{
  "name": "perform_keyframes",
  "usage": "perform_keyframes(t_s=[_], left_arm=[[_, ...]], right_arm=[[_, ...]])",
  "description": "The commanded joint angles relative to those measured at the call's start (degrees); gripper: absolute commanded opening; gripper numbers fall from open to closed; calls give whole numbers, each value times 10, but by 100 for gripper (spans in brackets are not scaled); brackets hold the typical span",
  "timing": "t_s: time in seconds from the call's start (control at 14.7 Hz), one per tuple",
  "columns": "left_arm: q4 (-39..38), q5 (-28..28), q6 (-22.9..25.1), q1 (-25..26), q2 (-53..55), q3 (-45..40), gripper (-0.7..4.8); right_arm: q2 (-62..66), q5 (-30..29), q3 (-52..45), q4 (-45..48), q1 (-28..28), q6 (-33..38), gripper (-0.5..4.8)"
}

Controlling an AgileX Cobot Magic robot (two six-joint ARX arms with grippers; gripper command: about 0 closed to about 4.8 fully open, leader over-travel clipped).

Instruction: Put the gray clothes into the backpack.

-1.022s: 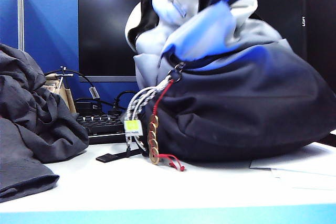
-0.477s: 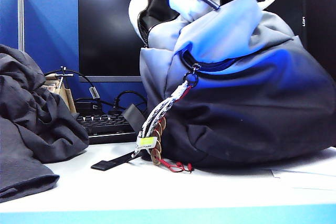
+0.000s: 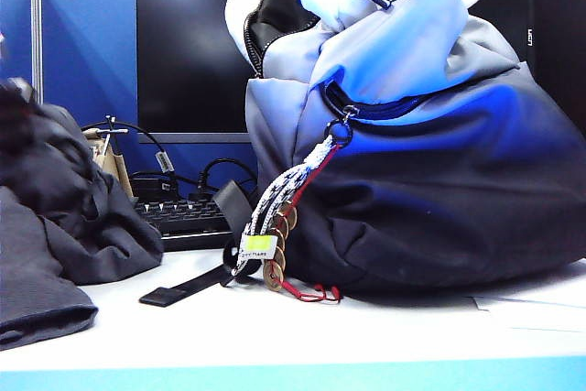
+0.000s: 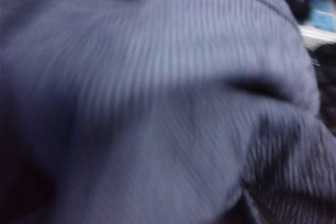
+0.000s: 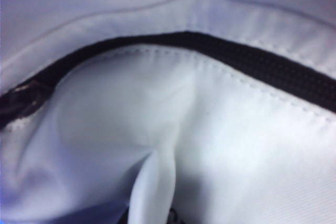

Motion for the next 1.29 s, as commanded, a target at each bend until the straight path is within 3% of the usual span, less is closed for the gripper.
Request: perform_keyframes(t_s=[0.07, 0.2, 0.27, 0.34, 0.48, 0.54, 0.68, 1.02, 1.29], left_arm=[[89, 138, -50, -1, 44, 2, 479], [93, 134, -52, -1, 67, 5, 453], [93, 128, -52, -1, 81, 5, 107], [93, 130, -45, -1, 86, 6, -3], [93, 163, -48, -5, 83, 18, -5], [94, 222, -71, -5, 72, 41, -5], [88, 272, -115, -10, 32, 102, -5], [33, 313, -148, -42, -23, 311, -5], [29, 275, -149, -139, -10, 471, -5]], right_arm=[[-4, 0, 0, -23, 1, -4, -8], [-5, 1, 0, -26, 1, -4, -8], [-5, 1, 0, -27, 1, -4, -8], [-5, 1, 0, -27, 1, -5, -8], [-5, 1, 1, -26, 1, -5, -8], [-6, 1, 1, -24, 1, -5, -8], [-6, 1, 1, -24, 1, -9, -8], [-13, 0, 1, -7, 1, -16, -8], [-17, -2, 1, 8, 1, -20, -8]])
